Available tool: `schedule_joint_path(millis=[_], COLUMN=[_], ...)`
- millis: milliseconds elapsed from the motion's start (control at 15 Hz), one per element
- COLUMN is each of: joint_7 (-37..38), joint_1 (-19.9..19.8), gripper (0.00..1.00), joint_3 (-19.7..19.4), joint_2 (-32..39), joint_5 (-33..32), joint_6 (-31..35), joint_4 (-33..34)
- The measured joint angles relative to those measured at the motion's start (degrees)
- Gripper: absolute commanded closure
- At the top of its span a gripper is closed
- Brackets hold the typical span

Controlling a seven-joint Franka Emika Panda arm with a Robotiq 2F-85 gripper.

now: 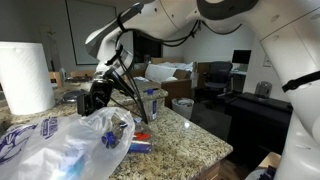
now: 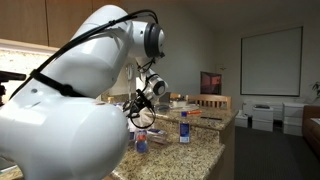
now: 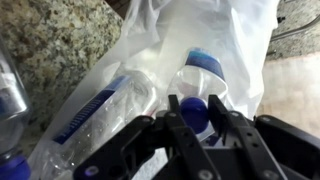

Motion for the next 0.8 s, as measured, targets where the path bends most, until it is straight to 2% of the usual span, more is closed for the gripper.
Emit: schedule_joint_path(millis=[200, 400, 600, 800], joint_7=[0.0, 0.0, 0.0, -1.8], joint_1=[0.0, 0.1, -0.3, -2.2], gripper=[0.22, 0.01, 0.00, 0.00], joint_3=[1.0, 1.2, 0.9, -0.9], joint_2=[4.6, 6.3, 6.5, 3.2], joint_5=[-1.1, -2.5, -4.5, -10.1], joint_6=[-11.1, -19.1, -23.4, -23.6], joint_4=[7.5, 14.0, 19.2, 21.1])
